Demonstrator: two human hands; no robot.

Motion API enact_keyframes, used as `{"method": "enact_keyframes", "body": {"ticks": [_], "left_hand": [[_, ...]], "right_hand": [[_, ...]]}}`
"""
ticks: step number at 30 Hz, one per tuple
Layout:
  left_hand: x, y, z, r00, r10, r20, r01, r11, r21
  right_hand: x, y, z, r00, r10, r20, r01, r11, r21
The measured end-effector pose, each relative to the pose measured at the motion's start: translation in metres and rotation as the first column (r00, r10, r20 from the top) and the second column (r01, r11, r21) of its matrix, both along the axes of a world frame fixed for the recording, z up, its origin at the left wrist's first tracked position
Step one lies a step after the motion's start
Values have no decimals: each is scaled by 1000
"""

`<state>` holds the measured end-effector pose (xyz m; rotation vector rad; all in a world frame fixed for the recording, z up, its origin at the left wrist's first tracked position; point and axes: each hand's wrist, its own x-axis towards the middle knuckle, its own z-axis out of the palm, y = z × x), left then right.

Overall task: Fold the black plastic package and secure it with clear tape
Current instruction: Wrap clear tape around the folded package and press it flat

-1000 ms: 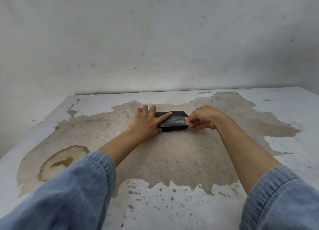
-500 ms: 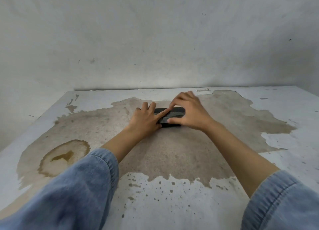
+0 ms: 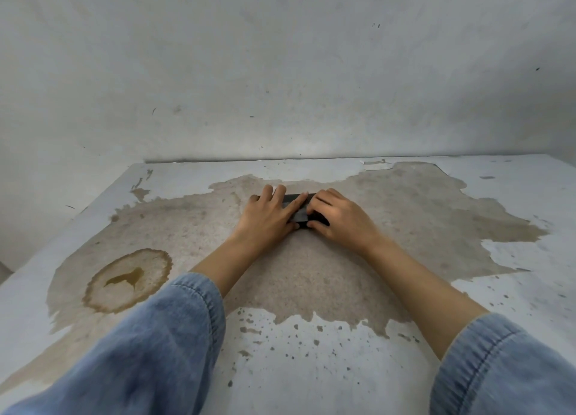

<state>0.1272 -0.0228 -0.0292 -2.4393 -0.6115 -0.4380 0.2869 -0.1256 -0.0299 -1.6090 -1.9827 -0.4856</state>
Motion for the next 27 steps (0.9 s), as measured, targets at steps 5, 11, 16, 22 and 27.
{"method": "enact_keyframes", "body": {"ticks": [5, 11, 16, 22, 27], "left_hand": [[-1, -4, -2, 998, 60, -7, -60, 997, -39], [-2, -8, -1, 996, 79, 37, -72, 986, -152], [-24, 0, 3, 996, -53, 70, 72, 947, -313], [-35, 3, 7, 987, -63, 145, 123, 885, -449], [-38, 5, 1, 987, -107, 119, 146, 904, -401]], "right_hand": [[1, 0, 2, 1000, 24, -8, -23, 999, 46], [-2, 0, 2, 999, 14, -48, -12, 999, 38], [-4, 0, 2, 1000, 3, -25, -2, 999, 34], [-4, 1, -2, 1000, -3, -29, 5, 998, 70], [-4, 2, -6, 1000, -1, -23, 3, 995, 98]]}}
